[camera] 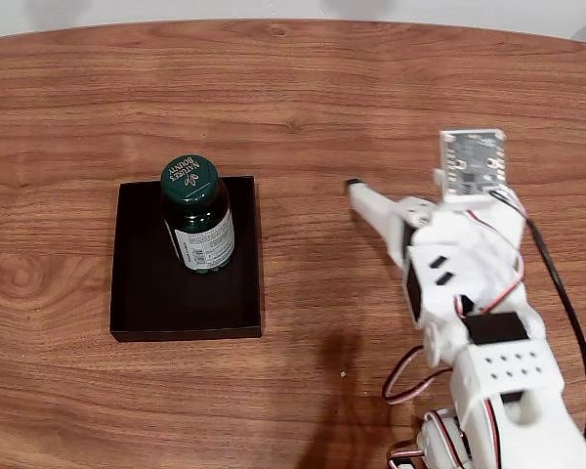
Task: Pick up the pill bottle and place it in the black box.
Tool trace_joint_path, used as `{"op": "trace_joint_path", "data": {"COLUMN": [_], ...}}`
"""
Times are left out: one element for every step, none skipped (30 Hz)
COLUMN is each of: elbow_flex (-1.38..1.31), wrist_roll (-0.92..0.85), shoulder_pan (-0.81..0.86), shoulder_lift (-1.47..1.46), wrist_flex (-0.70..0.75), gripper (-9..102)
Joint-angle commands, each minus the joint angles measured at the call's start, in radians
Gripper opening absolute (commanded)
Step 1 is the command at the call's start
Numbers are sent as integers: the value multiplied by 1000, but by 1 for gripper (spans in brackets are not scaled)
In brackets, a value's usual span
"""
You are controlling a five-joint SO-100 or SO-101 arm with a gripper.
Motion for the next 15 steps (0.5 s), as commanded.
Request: {"op": "trace_joint_path", "data": {"elbow_flex": [-5, 0, 9, 20, 35, 51, 52, 52, 52, 52, 52, 52, 52, 52, 52], "wrist_roll": [-18, -23, -23, -25, -21, -17, -17, -17, -20, -25, -28, -28, -26, -21, -17], "shoulder_pan": [66, 80, 94, 107, 120, 133, 144, 156, 167, 176, 186, 196, 206, 218, 229], "shoulder_lift": [196, 229, 261, 293, 328, 367, 397, 430, 456, 477, 495, 515, 532, 546, 557], "wrist_flex": [149, 184, 213, 236, 264, 290, 348, 399, 440, 476, 512, 555, 603, 655, 701], "gripper": [26, 25, 24, 22, 21, 20, 19, 18, 18, 17, 17, 16, 16, 15, 14]}}
